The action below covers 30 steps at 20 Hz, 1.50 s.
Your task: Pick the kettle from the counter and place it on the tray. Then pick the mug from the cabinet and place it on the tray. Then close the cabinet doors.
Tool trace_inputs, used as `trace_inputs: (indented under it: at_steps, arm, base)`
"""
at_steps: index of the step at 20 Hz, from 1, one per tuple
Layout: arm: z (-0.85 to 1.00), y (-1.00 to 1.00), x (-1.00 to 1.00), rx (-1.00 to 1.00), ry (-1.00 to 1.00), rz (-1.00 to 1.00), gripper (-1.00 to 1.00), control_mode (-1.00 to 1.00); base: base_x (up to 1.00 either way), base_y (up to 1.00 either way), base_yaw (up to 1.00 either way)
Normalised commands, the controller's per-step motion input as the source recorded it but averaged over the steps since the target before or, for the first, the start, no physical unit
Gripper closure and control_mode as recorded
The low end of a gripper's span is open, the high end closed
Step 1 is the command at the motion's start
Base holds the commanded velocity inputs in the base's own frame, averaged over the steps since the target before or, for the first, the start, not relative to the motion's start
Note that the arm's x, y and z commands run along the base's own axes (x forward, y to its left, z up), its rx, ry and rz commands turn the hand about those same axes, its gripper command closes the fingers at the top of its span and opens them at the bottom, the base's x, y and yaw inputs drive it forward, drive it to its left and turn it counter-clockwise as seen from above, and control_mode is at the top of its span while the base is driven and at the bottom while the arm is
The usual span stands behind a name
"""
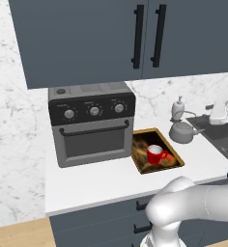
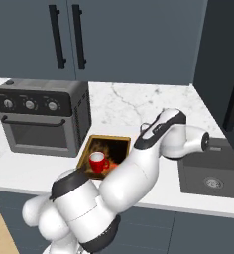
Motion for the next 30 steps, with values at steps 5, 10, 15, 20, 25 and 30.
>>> trace_inputs:
  at_steps: [5,10,15,20,25,30]
  arm:
    - [-0.18,-0.08,0.41,0.0,0.0,0.0,-1.0,-1.0]
    - [-0.31,-0.1,0.37,0.0,0.0,0.0,-1.0,-1.0]
    - [-0.29,-0.21,0.45,0.0,0.0,0.0,-1.0,-1.0]
    - [-0.26,-0.15,0.41,0.0,0.0,0.0,-1.0,-1.0]
    - [-0.2,-0.12,0.41,0.0,0.0,0.0,-1.0,-1.0]
    - [-0.16,-0.09,0.42,0.0,0.0,0.0,-1.0,-1.0]
  base:
    - [0.0,0.0,0.0]
    - [0.0,0.0,0.0]
    - [0.0,0.0,0.0]
    - [0.0,0.0,0.0]
    - [0.0,0.0,0.0]
    - [0.0,0.0,0.0]
